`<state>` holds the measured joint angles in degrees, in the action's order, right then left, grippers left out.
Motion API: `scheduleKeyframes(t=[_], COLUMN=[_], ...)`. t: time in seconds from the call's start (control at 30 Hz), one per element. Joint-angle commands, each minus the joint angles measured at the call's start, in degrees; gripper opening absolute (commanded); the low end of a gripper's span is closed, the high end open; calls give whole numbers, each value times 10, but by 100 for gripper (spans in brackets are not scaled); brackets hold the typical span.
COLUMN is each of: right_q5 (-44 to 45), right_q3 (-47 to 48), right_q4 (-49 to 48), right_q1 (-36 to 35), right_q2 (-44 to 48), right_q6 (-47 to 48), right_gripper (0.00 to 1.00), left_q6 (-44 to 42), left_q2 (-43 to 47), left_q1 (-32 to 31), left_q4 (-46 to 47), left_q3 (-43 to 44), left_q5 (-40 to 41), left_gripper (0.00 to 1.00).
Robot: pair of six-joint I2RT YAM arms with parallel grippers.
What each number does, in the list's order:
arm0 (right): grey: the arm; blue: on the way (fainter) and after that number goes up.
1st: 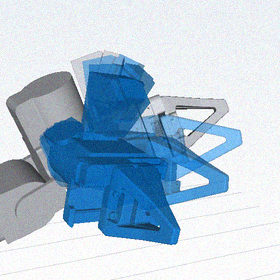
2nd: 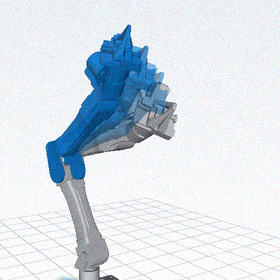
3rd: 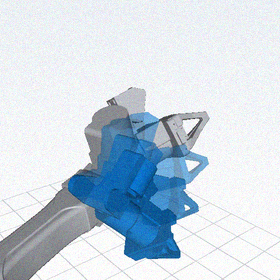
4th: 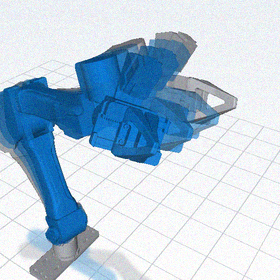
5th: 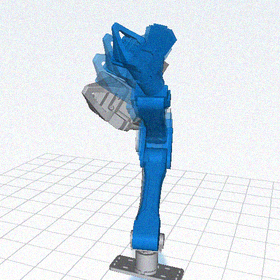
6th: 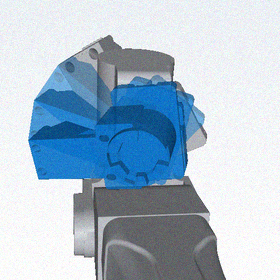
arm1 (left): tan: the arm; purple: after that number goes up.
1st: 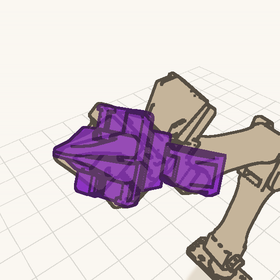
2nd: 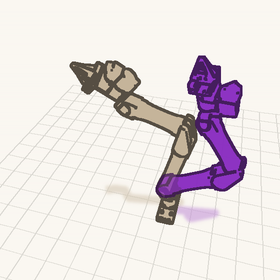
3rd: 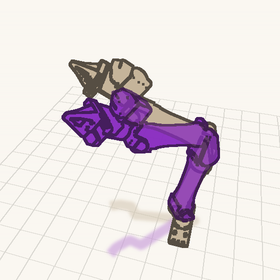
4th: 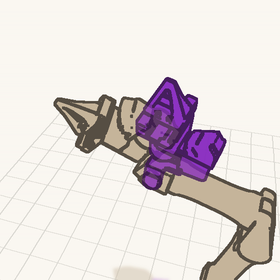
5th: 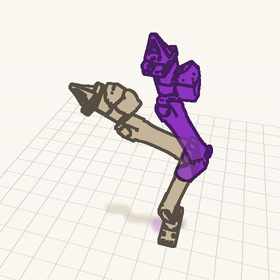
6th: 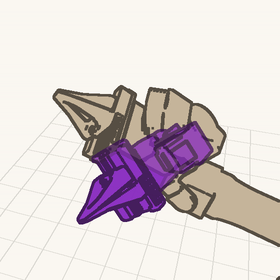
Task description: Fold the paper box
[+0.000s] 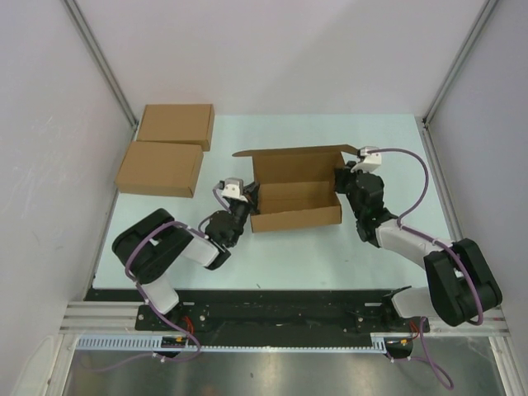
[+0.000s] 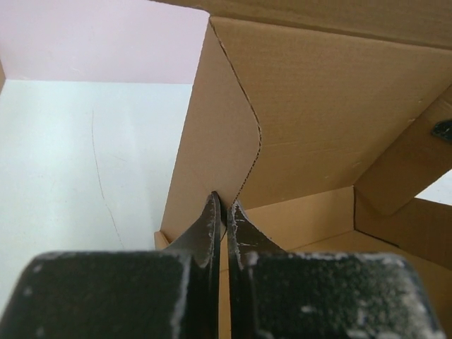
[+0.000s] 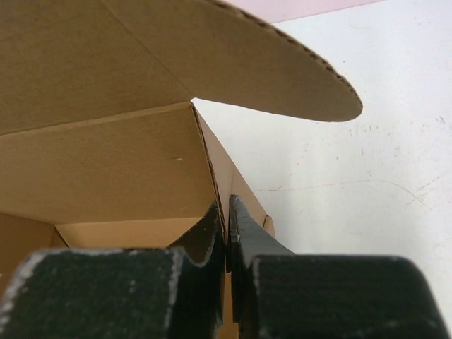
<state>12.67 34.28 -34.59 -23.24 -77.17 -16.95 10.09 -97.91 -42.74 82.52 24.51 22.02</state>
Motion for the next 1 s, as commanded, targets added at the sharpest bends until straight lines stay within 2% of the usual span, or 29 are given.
scheduleKeyframes(t=[0.0,0.07,0.1,0.13,0.17,0.37,0.53,0.77,0.97], right_q5=[-72,-69,-67,-64,-63,-30,0,16,39], right_q3=[-35,-36,-36,-39,-41,-49,-60,-62,-59], right_q4=[92,97,105,108,110,158,189,245,306], right_q1=[-33,-35,-35,-34,-34,-36,-48,-58,-89], right_q2=[-33,-32,-28,-25,-19,54,140,252,368], right_q6=[-49,-49,-50,-53,-53,-52,-50,-42,-26], right_gripper=[0,1,13,19,32,62,69,79,80], left_q6=[72,71,68,64,61,57,43,35,30], left_q2=[-12,-3,5,8,9,0,-18,-26,-26], left_q1=[-36,-36,-35,-35,-35,-37,-49,-54,-54], left_q4=[-28,-66,-79,-97,-101,-75,-28,-19,-18], left_q3=[-20,-18,-15,-11,-10,-27,-45,-46,-47], left_q5=[-58,-52,-51,-55,-55,-38,-22,-9,-1], left_gripper=[4,4,3,3,2,0,0,0,0])
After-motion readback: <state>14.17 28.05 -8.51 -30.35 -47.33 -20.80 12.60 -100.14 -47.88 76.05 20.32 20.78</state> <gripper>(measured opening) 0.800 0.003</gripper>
